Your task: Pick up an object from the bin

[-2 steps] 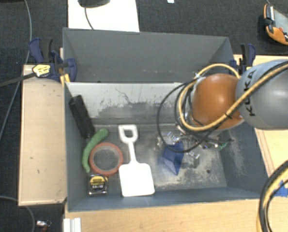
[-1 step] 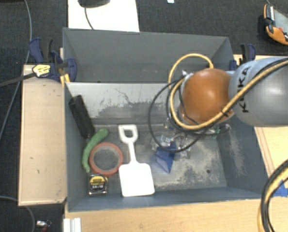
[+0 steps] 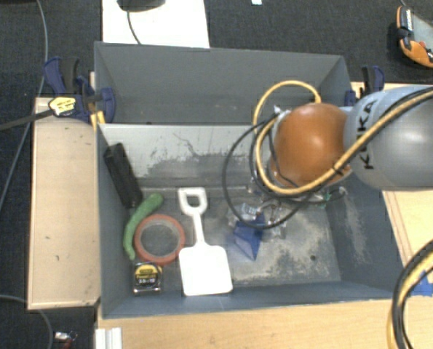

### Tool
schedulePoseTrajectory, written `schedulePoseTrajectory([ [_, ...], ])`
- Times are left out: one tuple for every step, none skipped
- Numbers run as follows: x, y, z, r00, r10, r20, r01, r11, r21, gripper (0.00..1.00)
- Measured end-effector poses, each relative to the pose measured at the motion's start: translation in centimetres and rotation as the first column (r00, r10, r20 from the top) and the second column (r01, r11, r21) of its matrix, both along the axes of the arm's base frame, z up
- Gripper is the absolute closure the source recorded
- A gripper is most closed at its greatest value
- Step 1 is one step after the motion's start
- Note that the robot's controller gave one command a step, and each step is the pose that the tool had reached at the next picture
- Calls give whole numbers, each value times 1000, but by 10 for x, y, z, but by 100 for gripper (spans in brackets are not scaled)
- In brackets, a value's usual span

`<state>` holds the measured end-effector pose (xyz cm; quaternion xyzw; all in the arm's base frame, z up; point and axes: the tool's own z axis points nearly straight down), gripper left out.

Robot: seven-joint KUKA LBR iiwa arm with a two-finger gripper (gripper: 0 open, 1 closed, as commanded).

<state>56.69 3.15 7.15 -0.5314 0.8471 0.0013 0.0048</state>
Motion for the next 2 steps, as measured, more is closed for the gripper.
schedulePoseTrajectory([
  [-3,0,16,1000,-2,-10,2,1000,1,100],
  [-2,1,63,1000,-4,-7,4,1000,1,100],
])
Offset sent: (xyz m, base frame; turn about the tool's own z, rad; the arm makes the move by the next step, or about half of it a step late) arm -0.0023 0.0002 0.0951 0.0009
